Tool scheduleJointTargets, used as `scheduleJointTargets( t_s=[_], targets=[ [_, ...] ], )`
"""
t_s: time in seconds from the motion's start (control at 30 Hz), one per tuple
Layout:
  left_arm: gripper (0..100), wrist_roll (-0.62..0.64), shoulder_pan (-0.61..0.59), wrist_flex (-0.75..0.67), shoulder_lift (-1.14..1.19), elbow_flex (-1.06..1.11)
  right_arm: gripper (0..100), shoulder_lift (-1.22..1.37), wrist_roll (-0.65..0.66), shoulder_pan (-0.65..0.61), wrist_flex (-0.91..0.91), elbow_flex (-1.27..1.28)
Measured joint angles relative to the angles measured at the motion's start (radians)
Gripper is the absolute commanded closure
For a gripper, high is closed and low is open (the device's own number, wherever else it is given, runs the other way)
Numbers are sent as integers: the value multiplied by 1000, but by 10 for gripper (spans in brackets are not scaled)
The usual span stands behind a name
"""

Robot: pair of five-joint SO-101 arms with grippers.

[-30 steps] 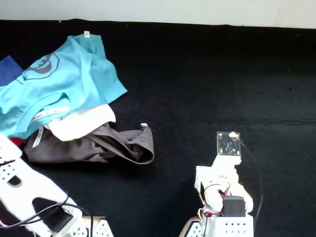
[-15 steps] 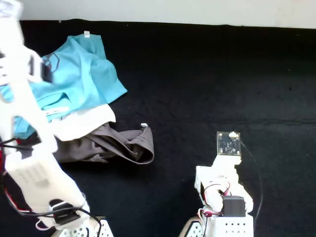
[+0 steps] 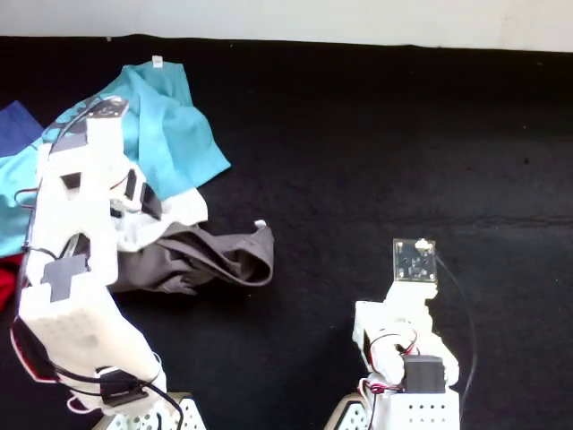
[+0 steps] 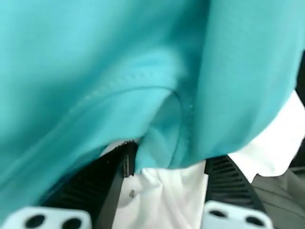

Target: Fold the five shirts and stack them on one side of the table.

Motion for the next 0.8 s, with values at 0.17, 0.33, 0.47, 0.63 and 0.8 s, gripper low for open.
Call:
scheduleJointTargets(
  t_s=[0.17, 0.33, 0.47, 0.63, 0.8],
  targets=[
    [992, -34, -140, 15, 51, -126, 992, 0, 0, -38, 0, 0],
    [992, -44, -351, 132, 57, -333, 992, 0, 0, -78, 0, 0],
    [992, -44, -502, 275, 43, -540, 992, 0, 0, -110, -52, 0],
    [982, -49, -594, 488, -2, -741, 941, 0, 2, -112, -315, 0],
    [843, -49, -597, 660, -5, -766, 786, 0, 146, -121, -512, 0]
  ],
)
